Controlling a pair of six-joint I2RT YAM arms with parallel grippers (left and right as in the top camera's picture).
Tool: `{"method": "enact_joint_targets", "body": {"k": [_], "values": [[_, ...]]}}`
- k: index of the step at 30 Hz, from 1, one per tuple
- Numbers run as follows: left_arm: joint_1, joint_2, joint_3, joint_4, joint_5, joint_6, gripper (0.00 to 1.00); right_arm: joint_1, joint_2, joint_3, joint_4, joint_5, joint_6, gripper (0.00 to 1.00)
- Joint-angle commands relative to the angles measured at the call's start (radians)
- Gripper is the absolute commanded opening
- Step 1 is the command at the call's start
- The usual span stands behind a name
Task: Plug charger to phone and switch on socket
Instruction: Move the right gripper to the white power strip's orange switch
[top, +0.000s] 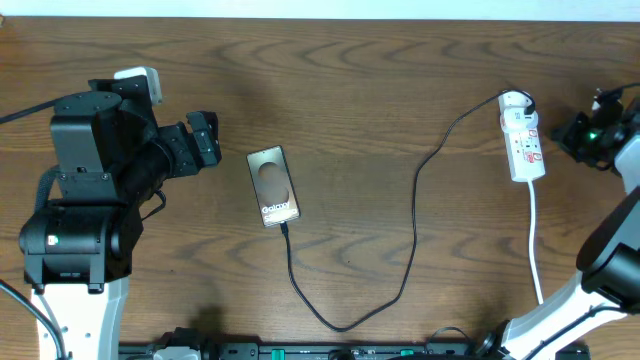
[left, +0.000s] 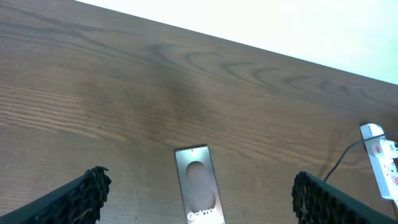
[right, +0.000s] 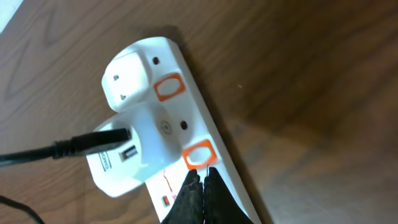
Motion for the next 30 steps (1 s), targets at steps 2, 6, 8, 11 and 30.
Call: {"method": "enact_joint_targets", "body": {"k": [2, 6, 8, 11, 30], "values": [[0.004, 0.005, -0.001, -0.003, -0.003, -0.001, 0.96, 0.032, 0.034, 0.009, 0.031, 0.011, -0.039, 0.01], [0.004, 0.005, -0.001, -0.003, -0.003, -0.001, 0.96, 0.043, 0.051, 0.009, 0.045, 0.048, -0.039, 0.01], [0.004, 0.005, -0.001, -0.003, -0.003, -0.001, 0.96, 0.046, 0.054, 0.009, 0.048, 0.064, -0.039, 0.01], [0.004, 0.005, -0.001, -0.003, -0.003, -0.001, 0.96, 0.046, 0.056, 0.009, 0.061, 0.063, -0.039, 0.01], [0.004, 0.005, -0.001, -0.003, -0.003, -0.001, 0.96, 0.063, 0.068, 0.009, 0.09, 0.089, -0.069, 0.01]]}}
